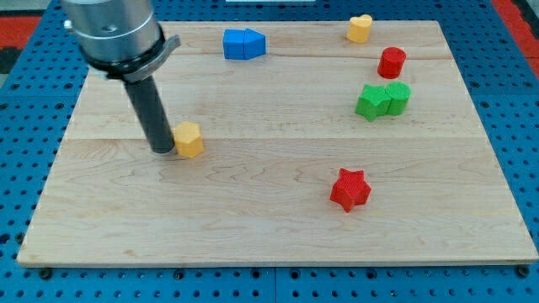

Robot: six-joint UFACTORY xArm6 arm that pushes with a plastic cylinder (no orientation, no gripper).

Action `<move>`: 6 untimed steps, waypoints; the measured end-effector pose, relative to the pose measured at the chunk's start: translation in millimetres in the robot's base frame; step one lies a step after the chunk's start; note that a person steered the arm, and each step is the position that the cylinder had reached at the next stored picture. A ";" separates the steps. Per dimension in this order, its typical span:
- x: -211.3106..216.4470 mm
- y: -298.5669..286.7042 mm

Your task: Move the yellow hexagon to the center of the board

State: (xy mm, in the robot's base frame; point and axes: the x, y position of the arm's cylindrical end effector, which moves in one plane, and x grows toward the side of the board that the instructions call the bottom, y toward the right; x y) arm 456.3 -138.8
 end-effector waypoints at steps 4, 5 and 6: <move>3.5 4.7; 16.9 8.8; -5.2 49.5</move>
